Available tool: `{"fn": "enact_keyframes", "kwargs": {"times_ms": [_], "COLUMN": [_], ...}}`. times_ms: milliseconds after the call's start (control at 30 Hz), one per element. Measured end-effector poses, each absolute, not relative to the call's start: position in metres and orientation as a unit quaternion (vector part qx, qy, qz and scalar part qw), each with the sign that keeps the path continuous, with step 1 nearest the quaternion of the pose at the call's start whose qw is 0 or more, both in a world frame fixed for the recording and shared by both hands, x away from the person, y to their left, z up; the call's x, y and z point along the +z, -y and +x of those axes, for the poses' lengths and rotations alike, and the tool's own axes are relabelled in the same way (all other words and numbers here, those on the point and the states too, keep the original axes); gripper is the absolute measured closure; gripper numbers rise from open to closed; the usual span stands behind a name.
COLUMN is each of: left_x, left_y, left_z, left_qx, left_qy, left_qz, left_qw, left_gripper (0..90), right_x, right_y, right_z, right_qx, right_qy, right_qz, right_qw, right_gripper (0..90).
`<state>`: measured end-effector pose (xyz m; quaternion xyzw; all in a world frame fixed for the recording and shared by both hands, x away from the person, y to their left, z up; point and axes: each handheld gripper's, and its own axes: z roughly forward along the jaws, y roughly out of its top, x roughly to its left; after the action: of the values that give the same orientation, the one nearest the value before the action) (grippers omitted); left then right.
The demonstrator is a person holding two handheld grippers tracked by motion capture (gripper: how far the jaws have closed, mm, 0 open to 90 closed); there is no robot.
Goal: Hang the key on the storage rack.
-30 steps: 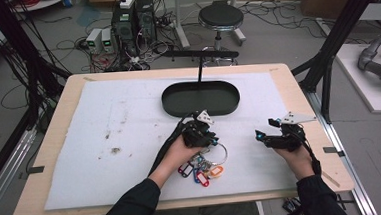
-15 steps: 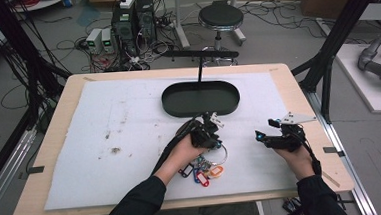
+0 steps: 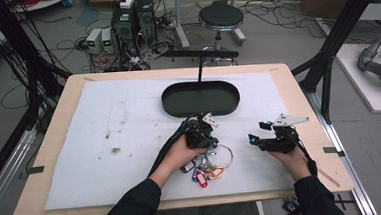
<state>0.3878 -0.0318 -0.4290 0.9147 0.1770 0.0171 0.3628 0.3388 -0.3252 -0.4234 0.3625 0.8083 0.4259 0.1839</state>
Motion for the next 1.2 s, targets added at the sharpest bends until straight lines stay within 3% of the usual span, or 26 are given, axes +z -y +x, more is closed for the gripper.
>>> {"fn": "enact_keyframes", "kwargs": {"times_ms": [233, 333, 433, 533, 633, 767, 933, 1200], "left_x": [-0.43, -0.43, -0.431, -0.433, -0.433, -0.431, -0.415, -0.4], "left_y": [0.026, 0.026, 0.025, 0.025, 0.024, 0.018, 0.006, -0.005], "left_z": [0.377, 0.37, 0.367, 0.365, 0.364, 0.363, 0.359, 0.348], "left_qx": [0.017, 0.034, 0.047, 0.056, 0.051, 0.038, 0.067, 0.102], "left_qy": [-0.195, -0.209, -0.212, -0.211, -0.209, -0.207, -0.189, -0.146], "left_qz": [0.913, 0.916, 0.916, 0.914, 0.912, 0.895, 0.868, 0.852], "left_qw": [0.357, 0.341, 0.338, 0.343, 0.35, 0.394, 0.455, 0.492], "left_gripper": [85.2, 74.7, 75.9, 85.0, 86.1, 86.1, 86.1, 86.2], "right_x": [-0.424, -0.424, -0.425, -0.424, -0.424, -0.424, -0.423, -0.419], "right_y": [0.324, 0.325, 0.325, 0.324, 0.325, 0.326, 0.325, 0.319], "right_z": [0.339, 0.34, 0.34, 0.339, 0.339, 0.339, 0.339, 0.336], "right_qx": [0.424, 0.423, 0.423, 0.422, 0.424, 0.429, 0.438, 0.478], "right_qy": [-0.811, -0.811, -0.811, -0.812, -0.811, -0.81, -0.809, -0.804], "right_qz": [0.362, 0.364, 0.361, 0.36, 0.362, 0.359, 0.352, 0.328], "right_qw": [0.179, 0.179, 0.18, 0.181, 0.181, 0.178, 0.172, 0.134], "right_gripper": [30.3, 30.3, 30.3, 30.3, 30.3, 30.3, 30.3, 30.3]}}
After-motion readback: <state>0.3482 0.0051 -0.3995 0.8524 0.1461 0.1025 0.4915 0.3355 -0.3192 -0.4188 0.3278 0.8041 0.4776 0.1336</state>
